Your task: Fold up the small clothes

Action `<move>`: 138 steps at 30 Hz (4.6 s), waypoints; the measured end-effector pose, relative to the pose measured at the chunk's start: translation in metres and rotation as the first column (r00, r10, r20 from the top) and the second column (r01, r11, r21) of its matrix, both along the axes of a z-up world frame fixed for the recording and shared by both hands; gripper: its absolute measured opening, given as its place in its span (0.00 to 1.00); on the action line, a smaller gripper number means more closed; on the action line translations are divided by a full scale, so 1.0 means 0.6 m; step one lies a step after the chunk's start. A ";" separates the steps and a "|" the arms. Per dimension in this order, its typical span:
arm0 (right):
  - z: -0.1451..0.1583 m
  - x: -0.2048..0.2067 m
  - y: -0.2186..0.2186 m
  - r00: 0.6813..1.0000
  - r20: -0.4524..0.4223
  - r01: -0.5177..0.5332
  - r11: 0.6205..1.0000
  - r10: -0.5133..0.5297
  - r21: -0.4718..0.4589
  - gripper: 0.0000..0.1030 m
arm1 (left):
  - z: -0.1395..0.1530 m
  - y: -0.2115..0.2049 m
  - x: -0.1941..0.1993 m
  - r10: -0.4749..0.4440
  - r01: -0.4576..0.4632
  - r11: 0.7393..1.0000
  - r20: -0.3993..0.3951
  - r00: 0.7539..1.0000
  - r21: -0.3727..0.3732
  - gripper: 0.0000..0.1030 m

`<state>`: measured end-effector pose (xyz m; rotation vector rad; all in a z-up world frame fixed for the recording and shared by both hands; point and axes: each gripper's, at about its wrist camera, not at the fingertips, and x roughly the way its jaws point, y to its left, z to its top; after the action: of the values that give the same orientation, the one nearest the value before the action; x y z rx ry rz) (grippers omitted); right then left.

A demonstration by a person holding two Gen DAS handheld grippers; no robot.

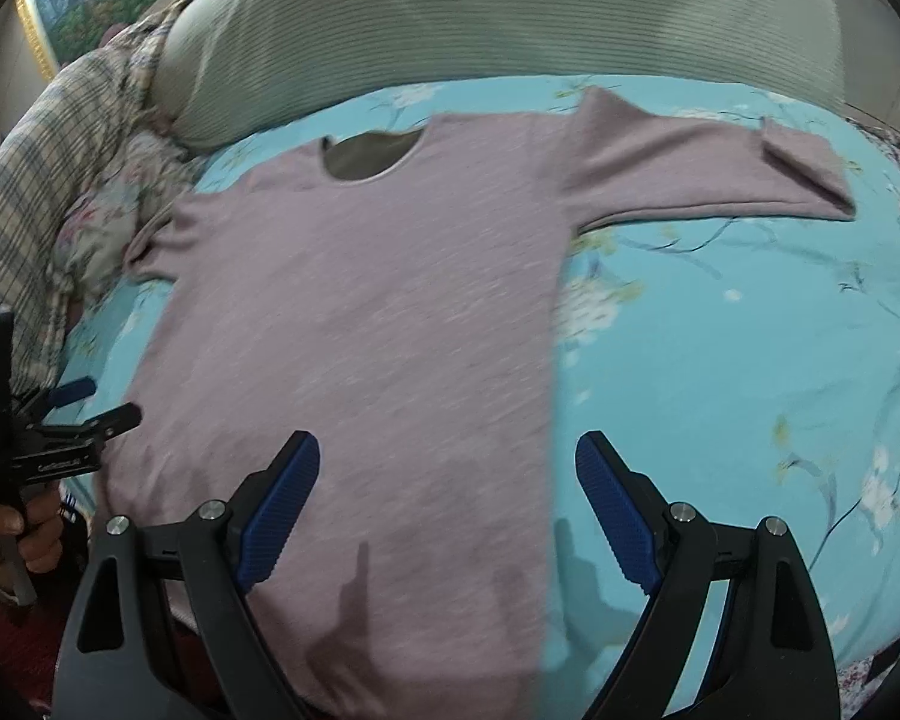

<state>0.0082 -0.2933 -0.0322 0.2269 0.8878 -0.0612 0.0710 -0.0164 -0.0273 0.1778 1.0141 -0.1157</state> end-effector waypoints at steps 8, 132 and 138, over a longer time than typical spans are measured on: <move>0.025 0.046 -0.144 0.988 0.058 0.149 0.986 -0.145 -0.076 0.80 | -0.018 -0.002 0.061 0.022 -0.022 1.000 -0.025 0.999 -0.008 0.94; -0.046 0.282 -0.100 0.985 -0.043 0.170 0.975 -0.165 0.141 0.43 | -0.064 0.204 0.383 0.193 -0.174 0.906 0.010 0.981 -0.385 0.10; -0.004 0.237 -0.042 0.997 0.038 0.056 0.977 -0.065 0.203 0.57 | -0.025 0.308 0.396 0.344 -0.309 0.887 0.045 0.938 -0.344 0.44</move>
<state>0.1506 -0.3184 -0.0346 0.4439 0.8427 -0.0221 0.3085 0.1686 -0.0424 -0.2952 0.8916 0.0320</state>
